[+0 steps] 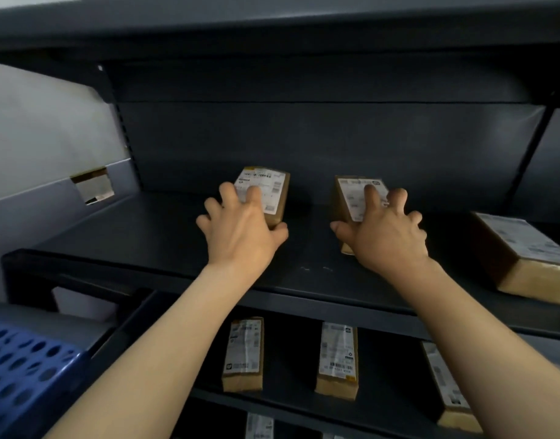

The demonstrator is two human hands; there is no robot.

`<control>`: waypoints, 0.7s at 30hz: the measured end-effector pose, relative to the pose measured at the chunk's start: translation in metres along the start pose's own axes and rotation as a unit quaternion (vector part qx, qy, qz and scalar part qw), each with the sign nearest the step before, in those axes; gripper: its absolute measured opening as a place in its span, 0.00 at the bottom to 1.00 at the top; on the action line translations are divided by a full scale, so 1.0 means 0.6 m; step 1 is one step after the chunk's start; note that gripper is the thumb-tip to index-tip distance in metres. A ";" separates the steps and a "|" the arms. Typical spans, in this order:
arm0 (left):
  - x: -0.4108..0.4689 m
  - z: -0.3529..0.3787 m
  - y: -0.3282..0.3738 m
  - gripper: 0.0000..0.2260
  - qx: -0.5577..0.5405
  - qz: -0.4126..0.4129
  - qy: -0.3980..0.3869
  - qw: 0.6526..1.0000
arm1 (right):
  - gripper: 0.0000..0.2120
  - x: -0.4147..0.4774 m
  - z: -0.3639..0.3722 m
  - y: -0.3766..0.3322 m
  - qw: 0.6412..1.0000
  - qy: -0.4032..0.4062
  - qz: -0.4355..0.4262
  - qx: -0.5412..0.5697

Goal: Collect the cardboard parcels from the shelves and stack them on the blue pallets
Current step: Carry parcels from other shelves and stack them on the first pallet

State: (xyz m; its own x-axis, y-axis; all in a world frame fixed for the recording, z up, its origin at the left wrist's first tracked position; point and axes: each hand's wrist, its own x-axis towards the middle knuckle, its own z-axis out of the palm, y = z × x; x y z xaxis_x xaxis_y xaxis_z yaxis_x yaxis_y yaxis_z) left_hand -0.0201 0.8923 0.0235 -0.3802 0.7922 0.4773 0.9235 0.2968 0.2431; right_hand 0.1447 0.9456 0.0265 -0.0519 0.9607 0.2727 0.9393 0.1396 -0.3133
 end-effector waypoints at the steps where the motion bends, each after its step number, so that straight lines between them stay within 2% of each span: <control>1: -0.010 -0.010 0.005 0.30 0.004 -0.008 0.012 1.000 | 0.37 -0.005 -0.006 0.000 1.000 0.004 -0.017 0.006; 6: -0.081 -0.066 0.035 0.29 0.037 -0.046 0.093 0.994 | 0.37 -0.040 -0.034 0.015 0.993 0.016 -0.104 0.043; 10: -0.149 -0.104 0.056 0.27 0.056 -0.078 0.131 0.987 | 0.38 -0.071 -0.056 0.020 0.987 -0.018 -0.139 0.082; 21: -0.326 -0.241 0.004 0.27 0.175 -0.212 0.183 0.944 | 0.36 -0.218 -0.088 -0.076 0.922 -0.049 -0.334 0.190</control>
State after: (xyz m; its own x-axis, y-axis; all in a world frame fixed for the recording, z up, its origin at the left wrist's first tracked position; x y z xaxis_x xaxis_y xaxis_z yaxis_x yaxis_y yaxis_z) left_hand 0.0491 0.6609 0.0531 -0.6525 0.3438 0.6753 0.6197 0.7551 0.2143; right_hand 0.1265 0.8011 0.0529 -0.6240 0.6447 0.4415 0.5016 0.7637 -0.4063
